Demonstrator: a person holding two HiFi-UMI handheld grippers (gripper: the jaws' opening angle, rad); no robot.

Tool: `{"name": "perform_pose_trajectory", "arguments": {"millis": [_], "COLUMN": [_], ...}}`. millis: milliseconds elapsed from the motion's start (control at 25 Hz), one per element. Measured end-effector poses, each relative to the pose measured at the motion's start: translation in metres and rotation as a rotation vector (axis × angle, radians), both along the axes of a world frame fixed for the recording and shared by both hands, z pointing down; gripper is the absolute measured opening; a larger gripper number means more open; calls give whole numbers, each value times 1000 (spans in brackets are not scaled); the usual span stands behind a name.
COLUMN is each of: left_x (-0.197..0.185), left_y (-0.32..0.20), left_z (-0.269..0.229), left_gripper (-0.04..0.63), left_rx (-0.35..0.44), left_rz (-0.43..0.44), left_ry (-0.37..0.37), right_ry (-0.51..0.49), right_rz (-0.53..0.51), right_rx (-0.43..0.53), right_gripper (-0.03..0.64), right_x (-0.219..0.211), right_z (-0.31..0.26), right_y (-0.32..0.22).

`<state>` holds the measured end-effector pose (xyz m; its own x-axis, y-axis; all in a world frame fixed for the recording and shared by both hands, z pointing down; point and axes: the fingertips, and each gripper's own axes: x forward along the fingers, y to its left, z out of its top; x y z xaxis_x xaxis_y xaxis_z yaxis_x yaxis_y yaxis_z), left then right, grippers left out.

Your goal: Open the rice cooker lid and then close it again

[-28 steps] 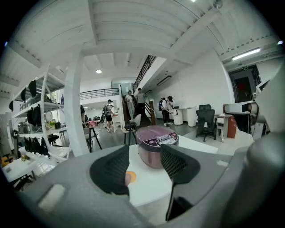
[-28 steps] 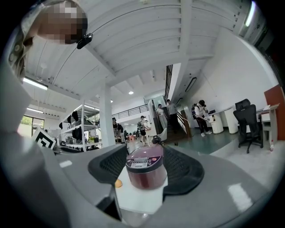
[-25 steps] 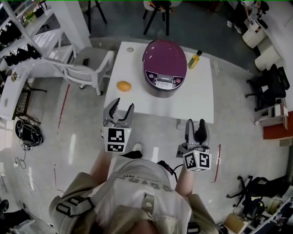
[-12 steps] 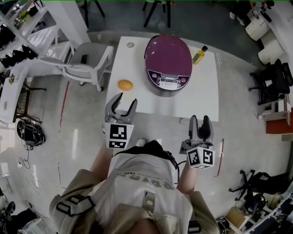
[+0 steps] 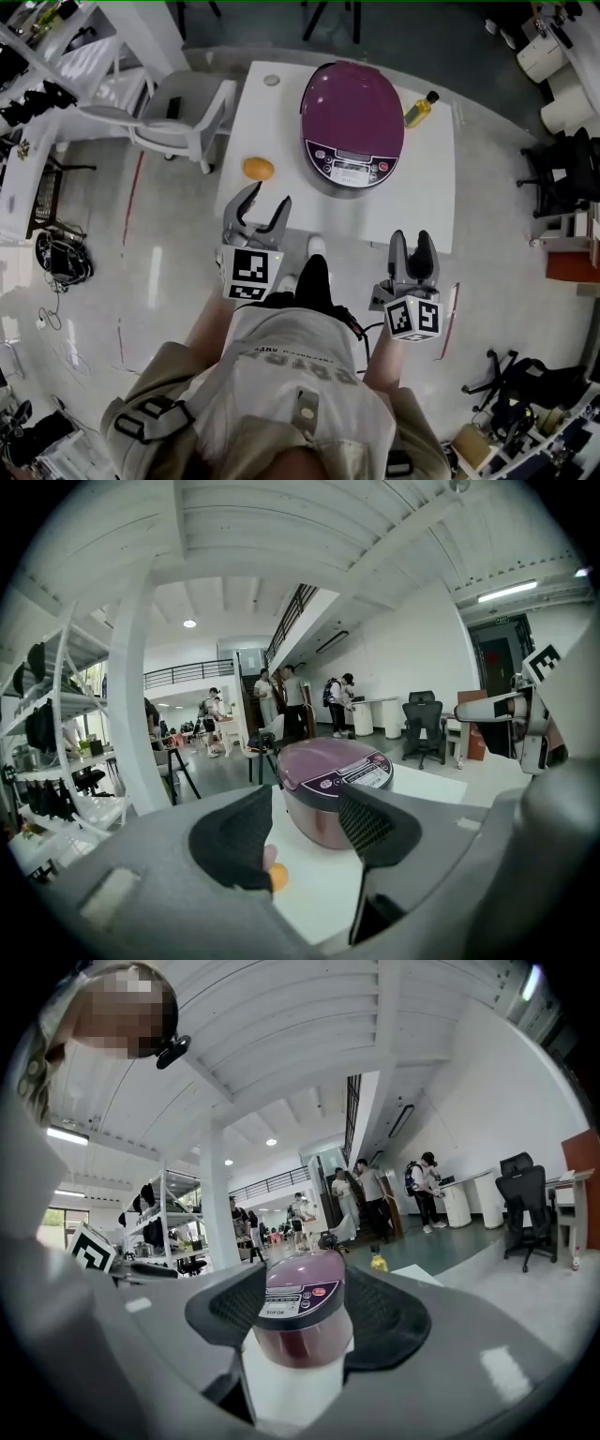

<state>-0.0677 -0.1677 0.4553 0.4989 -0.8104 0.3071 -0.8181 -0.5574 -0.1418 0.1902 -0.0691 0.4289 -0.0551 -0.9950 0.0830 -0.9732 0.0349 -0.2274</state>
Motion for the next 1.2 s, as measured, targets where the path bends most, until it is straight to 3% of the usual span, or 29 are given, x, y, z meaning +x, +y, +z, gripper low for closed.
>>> {"name": "perform_pose_trajectory", "arguments": {"millis": [320, 560, 840, 960, 1200], "left_x": [27, 50, 88, 99, 120], "left_y": [-26, -49, -56, -57, -54], "left_z": [7, 4, 25, 30, 44], "left_gripper": [232, 272, 312, 351, 380], "left_rx": [11, 29, -26, -11, 1], "left_rz": [69, 116, 338, 400, 528], "left_ry": [-27, -74, -241, -342, -505], "right_ry": [26, 83, 163, 193, 413], "right_rz": [-97, -223, -462, -586, -789], "right_rx": [-27, -49, -145, -192, -292], "right_gripper": [253, 269, 324, 351, 368], "right_x": [4, -1, -22, -36, -66], "right_z": [1, 0, 15, 23, 46], "right_y": [-48, -83, -113, -118, -126]}}
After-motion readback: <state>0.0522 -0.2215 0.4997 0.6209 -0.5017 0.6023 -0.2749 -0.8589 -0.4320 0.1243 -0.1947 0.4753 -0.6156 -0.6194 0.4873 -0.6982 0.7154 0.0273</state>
